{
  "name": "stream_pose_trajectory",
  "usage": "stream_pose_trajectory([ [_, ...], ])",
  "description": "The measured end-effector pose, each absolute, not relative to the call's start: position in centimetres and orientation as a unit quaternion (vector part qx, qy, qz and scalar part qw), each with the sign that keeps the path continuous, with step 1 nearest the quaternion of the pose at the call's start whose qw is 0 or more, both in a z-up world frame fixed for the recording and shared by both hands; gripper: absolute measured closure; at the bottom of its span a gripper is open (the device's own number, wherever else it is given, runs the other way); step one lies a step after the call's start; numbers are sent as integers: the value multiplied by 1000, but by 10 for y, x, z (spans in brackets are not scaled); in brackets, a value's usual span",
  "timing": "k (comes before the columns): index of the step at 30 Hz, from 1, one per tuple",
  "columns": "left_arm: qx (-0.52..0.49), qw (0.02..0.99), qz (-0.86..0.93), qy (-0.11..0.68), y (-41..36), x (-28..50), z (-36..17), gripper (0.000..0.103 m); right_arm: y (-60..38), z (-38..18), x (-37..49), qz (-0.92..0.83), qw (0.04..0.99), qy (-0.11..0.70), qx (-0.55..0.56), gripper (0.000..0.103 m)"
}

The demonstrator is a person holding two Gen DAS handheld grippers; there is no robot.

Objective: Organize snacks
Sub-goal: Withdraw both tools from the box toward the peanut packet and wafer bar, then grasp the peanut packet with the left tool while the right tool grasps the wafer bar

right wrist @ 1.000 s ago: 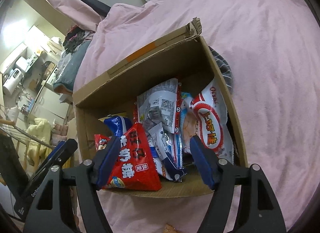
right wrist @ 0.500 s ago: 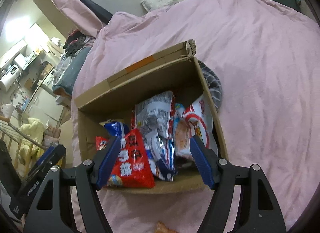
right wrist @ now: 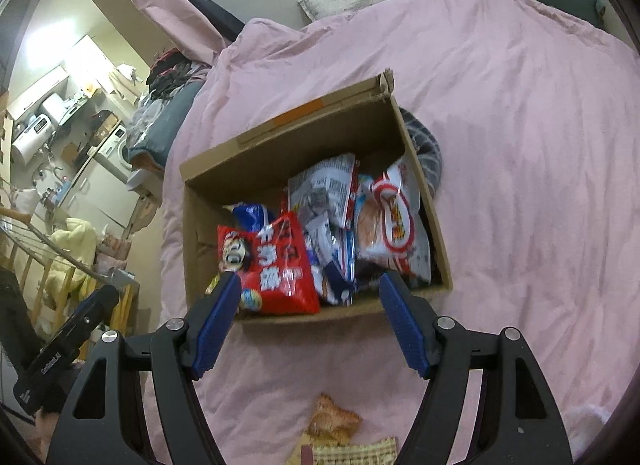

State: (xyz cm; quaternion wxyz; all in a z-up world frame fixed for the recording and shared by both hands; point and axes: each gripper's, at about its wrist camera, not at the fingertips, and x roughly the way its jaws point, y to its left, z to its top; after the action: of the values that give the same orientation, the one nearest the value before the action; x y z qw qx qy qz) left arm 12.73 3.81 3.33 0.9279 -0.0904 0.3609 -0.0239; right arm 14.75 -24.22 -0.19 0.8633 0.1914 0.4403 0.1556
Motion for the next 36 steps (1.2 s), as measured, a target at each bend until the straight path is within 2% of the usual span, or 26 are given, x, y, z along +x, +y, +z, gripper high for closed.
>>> stream_pose_trajectory([
  [20,-76,894,-17,441,31,84,-2,1,-242,-36,93,158,826,502,203,28],
  [29,-80,876,6,475,29,87,-21,1,-243,-86,96,185,734,586,289,28],
  [32,-82,872,4,482,28,88,-24,1,-233,-107,95,170,712,626,269,28],
  [36,-89,868,1,489,31,89,-26,1,-210,-121,92,146,710,668,171,28],
])
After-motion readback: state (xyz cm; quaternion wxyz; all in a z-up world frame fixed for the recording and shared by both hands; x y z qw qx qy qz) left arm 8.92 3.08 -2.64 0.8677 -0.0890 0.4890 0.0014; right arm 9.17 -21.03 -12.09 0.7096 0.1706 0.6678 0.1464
